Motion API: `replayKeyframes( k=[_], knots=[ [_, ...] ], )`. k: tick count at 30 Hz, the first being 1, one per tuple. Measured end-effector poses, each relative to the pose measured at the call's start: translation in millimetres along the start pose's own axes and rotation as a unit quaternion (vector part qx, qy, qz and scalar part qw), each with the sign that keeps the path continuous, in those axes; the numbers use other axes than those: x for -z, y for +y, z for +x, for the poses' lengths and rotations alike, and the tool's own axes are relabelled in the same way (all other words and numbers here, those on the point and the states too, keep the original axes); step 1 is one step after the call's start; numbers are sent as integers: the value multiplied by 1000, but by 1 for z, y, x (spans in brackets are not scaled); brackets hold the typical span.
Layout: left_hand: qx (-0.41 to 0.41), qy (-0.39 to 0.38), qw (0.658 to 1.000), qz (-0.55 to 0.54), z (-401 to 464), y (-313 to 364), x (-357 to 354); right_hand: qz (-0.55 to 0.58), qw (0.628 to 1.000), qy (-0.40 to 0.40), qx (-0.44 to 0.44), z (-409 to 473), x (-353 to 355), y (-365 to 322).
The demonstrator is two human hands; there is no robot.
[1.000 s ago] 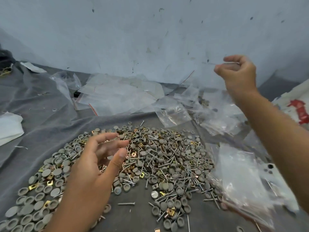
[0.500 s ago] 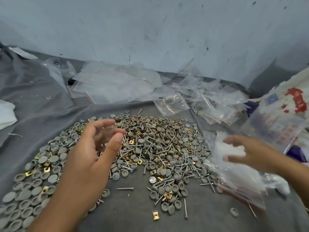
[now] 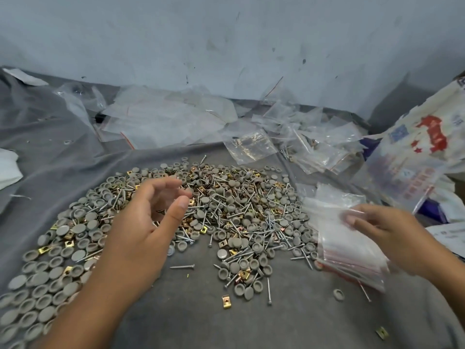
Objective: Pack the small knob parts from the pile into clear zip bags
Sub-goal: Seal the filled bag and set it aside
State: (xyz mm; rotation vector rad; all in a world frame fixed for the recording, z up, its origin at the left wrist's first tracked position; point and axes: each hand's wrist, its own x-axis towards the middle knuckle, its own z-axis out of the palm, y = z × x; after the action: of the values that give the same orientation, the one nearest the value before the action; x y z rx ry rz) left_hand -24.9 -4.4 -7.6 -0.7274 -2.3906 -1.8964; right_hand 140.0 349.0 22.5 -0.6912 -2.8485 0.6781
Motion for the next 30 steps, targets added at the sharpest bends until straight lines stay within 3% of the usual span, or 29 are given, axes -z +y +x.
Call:
replayKeyframes(
  k=[4,6,8,11,16,18,22,26,30],
  knots=[
    [47,-97,994,-6,-5,5,-9,188,978,47,78,-3,-17,-65],
    [83,-173,980,-62,-8,11,-15,286,952,35,107,0,-39,-106],
    [99,-192,969,-123,-10,16,-20,358,925,-3,123,1,-62,-146],
    [106,-103,969,-198,-6,15,-14,387,908,-28,157,-1,-92,-181],
    [84,10,976,-199,4,6,11,401,905,-31,139,-2,-127,-184],
    [76,19,984,-161,5,4,13,438,890,-19,122,-2,-132,-183],
    [40,4,997,-73,-1,5,4,416,898,55,134,-6,-133,-188],
    [-19,-1,999,37,-8,9,-14,465,877,19,120,-8,-134,-189],
    [-21,21,999,16,-10,11,-17,478,870,-13,115,-6,-133,-182]
  ],
)
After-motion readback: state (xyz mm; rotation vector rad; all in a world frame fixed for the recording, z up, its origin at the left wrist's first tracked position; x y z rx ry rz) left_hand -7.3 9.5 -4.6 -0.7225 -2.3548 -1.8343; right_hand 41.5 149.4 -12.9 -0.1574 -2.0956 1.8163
